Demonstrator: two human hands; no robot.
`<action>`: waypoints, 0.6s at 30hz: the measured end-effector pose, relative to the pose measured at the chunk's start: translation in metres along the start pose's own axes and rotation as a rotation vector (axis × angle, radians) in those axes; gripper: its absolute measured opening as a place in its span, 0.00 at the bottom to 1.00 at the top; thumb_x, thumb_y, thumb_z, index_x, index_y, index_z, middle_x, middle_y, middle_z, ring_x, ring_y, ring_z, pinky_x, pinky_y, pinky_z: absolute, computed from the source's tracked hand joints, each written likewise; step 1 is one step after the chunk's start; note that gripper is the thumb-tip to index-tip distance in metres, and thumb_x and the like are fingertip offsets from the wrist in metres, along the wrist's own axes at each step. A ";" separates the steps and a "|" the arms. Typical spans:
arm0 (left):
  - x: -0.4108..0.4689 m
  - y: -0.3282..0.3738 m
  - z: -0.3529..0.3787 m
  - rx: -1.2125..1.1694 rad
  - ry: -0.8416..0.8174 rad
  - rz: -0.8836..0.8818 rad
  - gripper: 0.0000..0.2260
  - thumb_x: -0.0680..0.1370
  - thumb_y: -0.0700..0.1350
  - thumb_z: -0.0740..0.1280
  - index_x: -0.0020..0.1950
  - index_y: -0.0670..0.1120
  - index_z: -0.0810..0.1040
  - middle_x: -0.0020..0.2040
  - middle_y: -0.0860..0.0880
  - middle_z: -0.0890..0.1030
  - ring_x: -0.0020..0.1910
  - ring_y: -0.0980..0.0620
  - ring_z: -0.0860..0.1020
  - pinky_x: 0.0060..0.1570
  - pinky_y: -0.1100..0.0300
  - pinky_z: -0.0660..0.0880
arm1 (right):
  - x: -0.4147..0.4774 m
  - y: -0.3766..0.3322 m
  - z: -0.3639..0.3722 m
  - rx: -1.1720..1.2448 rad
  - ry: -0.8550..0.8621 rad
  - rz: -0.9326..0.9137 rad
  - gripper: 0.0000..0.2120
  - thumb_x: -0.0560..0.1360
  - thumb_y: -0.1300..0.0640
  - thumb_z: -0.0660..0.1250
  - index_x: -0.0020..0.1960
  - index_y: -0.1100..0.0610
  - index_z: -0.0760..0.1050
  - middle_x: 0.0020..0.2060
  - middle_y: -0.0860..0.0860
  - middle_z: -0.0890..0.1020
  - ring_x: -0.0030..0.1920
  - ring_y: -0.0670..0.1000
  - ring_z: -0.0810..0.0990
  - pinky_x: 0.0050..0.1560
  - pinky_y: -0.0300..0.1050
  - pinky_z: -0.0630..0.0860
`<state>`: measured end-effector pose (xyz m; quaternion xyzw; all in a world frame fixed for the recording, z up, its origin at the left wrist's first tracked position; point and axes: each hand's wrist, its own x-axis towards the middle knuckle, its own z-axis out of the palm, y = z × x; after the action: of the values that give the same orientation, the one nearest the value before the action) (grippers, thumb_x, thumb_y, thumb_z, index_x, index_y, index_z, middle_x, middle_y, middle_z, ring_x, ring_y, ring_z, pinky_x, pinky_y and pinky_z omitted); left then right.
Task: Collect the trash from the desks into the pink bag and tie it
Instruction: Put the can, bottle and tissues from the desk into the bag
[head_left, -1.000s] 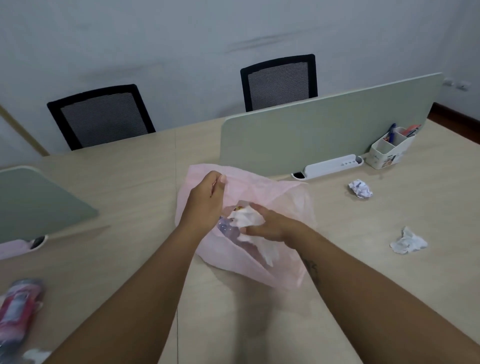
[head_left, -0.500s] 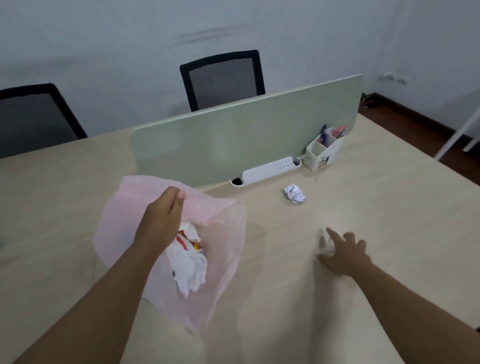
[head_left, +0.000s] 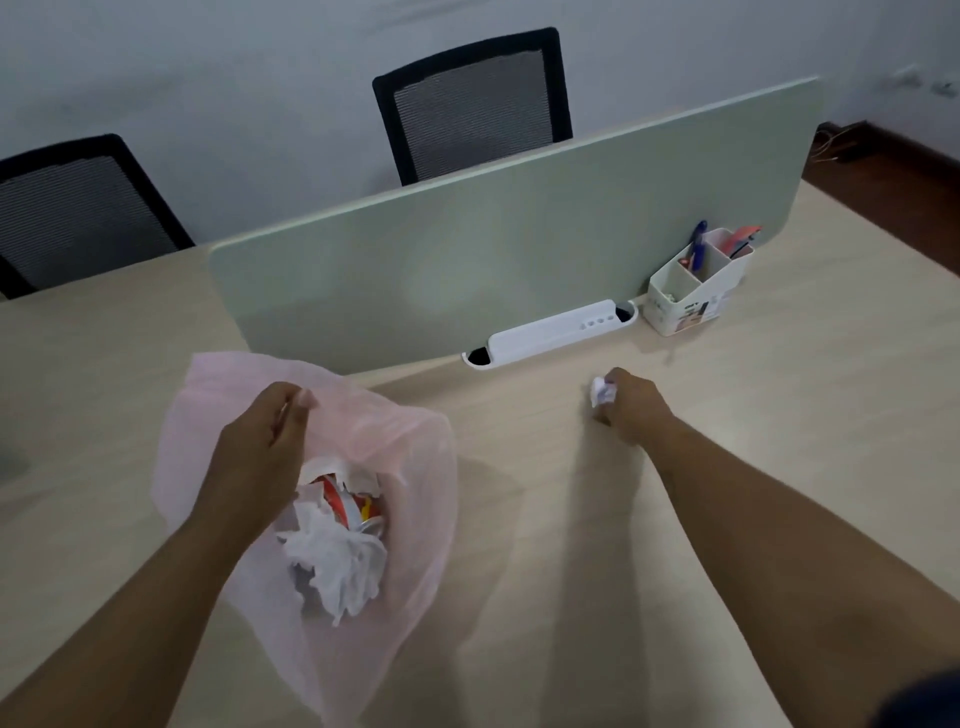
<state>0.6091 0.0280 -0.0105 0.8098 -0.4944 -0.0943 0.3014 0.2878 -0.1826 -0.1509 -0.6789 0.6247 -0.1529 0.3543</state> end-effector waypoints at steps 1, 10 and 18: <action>0.002 -0.001 0.000 0.014 -0.003 -0.003 0.12 0.85 0.51 0.53 0.52 0.50 0.75 0.42 0.50 0.79 0.40 0.48 0.77 0.35 0.59 0.73 | -0.001 0.004 0.003 0.001 0.001 0.011 0.11 0.73 0.64 0.68 0.55 0.62 0.72 0.46 0.63 0.78 0.50 0.63 0.79 0.40 0.44 0.69; 0.016 -0.007 -0.016 -0.014 0.108 -0.073 0.12 0.85 0.49 0.53 0.53 0.47 0.74 0.47 0.49 0.76 0.45 0.48 0.73 0.44 0.56 0.68 | -0.102 -0.129 0.019 0.511 -0.167 -0.327 0.07 0.72 0.58 0.72 0.46 0.58 0.74 0.34 0.44 0.77 0.30 0.41 0.71 0.31 0.34 0.68; 0.006 -0.026 -0.067 -0.096 0.123 0.010 0.13 0.85 0.49 0.54 0.49 0.46 0.74 0.40 0.50 0.75 0.40 0.52 0.72 0.39 0.56 0.66 | -0.197 -0.226 0.107 0.114 -0.574 -0.519 0.31 0.73 0.51 0.72 0.73 0.44 0.64 0.62 0.51 0.76 0.58 0.54 0.76 0.53 0.46 0.74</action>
<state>0.6612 0.0575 0.0288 0.7962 -0.4738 -0.0667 0.3702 0.4907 0.0300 -0.0281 -0.8087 0.2982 -0.0760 0.5012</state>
